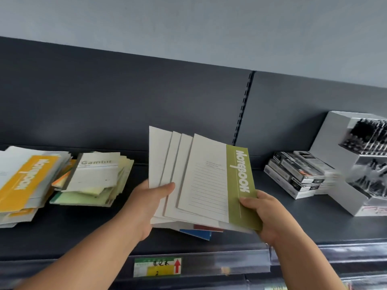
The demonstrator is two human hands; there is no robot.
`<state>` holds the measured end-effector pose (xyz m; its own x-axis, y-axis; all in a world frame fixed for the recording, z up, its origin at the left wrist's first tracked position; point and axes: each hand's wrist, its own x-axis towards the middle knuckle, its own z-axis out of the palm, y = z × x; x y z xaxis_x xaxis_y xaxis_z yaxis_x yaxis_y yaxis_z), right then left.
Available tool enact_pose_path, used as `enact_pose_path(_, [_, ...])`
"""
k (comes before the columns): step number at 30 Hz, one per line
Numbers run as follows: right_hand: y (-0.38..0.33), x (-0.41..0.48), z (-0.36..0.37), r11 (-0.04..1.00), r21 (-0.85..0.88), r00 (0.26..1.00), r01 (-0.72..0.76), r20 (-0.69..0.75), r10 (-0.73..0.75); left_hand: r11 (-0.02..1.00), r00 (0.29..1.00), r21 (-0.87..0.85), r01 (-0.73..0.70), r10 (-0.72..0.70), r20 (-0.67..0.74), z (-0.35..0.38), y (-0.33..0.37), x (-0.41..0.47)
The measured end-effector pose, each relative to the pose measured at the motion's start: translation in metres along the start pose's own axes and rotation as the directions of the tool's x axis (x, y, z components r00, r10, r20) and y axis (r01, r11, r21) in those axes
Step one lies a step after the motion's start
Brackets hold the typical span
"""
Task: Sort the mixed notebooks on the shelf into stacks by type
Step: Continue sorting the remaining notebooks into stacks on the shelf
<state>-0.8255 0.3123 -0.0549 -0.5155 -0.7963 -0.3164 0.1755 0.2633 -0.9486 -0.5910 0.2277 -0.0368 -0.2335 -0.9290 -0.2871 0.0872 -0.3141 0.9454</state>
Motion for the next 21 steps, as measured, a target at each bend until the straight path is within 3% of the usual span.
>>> enact_pose_path(4, [0.000,0.021,-0.026,0.999,-0.023,0.999,-0.033,-0.010,0.033,0.995,0.994,-0.021,0.096,-0.097,-0.047,0.025,0.000,0.011])
enact_pose_path(9, [0.005,0.043,-0.043,0.989,-0.023,0.989,-0.144,-0.028,0.143,0.980,0.979,0.091,0.176,-0.164,-0.125,0.034,-0.009,0.022])
enact_pose_path(15, [0.002,0.057,-0.055,0.948,0.115,0.951,-0.296,-0.059,0.304,0.964,0.970,0.147,0.222,-0.202,-0.137,0.031,-0.008,0.032])
enact_pose_path(21, [0.005,0.055,-0.052,0.963,0.082,0.963,-0.258,-0.058,0.263,0.945,0.977,0.259,0.202,-0.176,-0.119,0.029,-0.006,0.040])
